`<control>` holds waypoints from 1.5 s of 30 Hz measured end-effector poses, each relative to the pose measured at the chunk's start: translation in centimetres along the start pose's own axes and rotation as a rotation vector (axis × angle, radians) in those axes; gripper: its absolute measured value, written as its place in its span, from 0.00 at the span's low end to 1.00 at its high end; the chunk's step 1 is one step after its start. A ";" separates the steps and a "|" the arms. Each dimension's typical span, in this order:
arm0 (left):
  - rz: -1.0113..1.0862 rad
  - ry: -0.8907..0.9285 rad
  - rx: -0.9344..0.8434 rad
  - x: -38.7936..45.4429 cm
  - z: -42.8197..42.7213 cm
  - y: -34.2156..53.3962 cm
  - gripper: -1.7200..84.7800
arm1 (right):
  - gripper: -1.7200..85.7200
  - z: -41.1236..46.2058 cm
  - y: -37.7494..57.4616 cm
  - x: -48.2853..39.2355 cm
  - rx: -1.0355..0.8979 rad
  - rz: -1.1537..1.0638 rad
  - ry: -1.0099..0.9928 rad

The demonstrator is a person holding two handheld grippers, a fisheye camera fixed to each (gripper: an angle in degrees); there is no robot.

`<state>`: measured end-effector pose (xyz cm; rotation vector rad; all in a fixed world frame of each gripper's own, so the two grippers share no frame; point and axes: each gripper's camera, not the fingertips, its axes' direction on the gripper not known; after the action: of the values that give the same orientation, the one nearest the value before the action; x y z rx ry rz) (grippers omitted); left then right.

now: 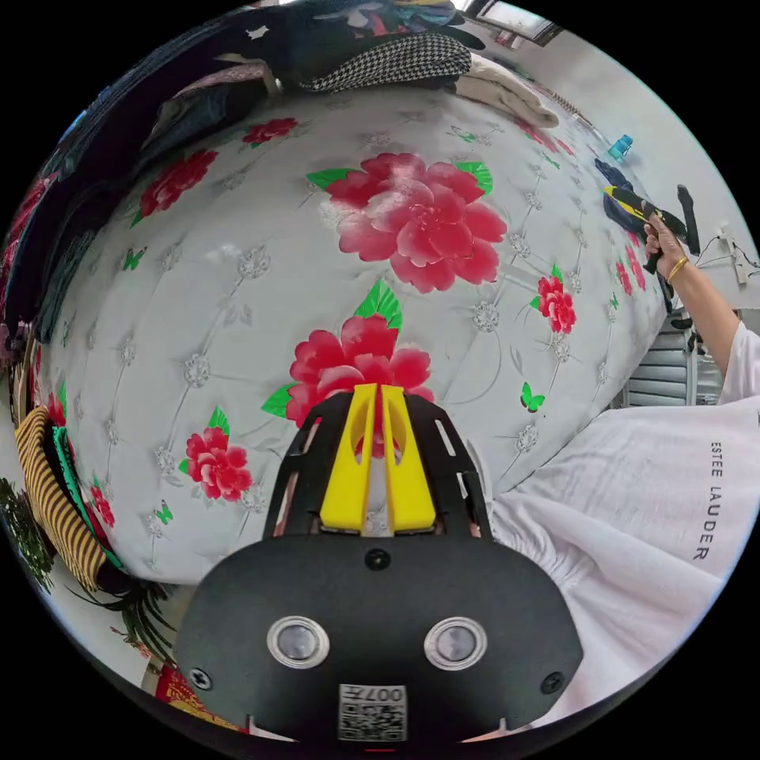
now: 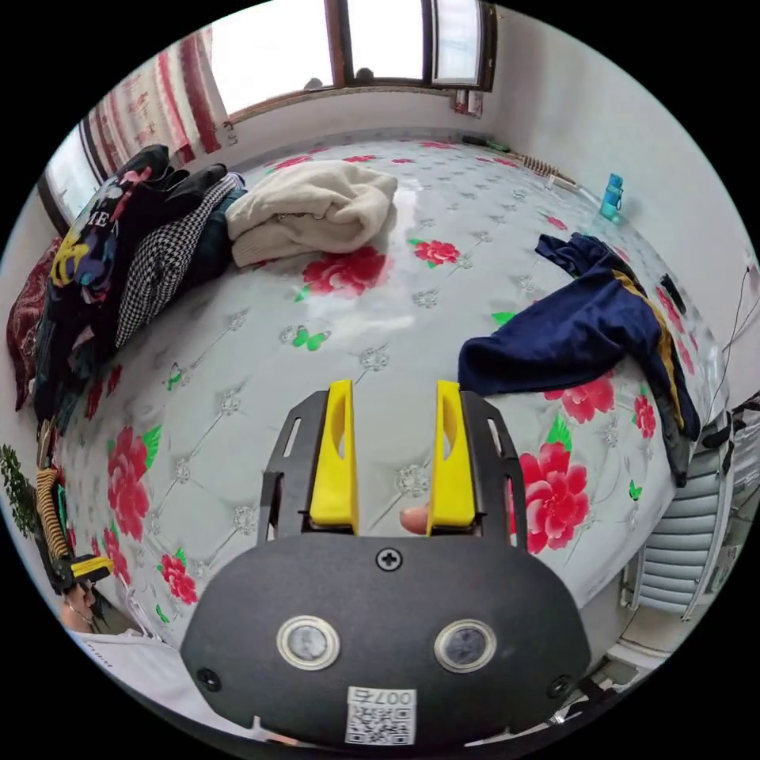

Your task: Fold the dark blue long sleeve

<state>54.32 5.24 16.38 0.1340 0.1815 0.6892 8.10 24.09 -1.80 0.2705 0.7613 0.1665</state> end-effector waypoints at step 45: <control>-0.009 0.293 0.485 -11.9 -18.1 12.8 0.05 | 0.09 -11.8 8.8 -11.9 -0.227 -0.464 -0.779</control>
<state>33.61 8.52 2.50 0.4967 0.6300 0.6432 -9.08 31.67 0.51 -0.0706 0.0135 -0.2845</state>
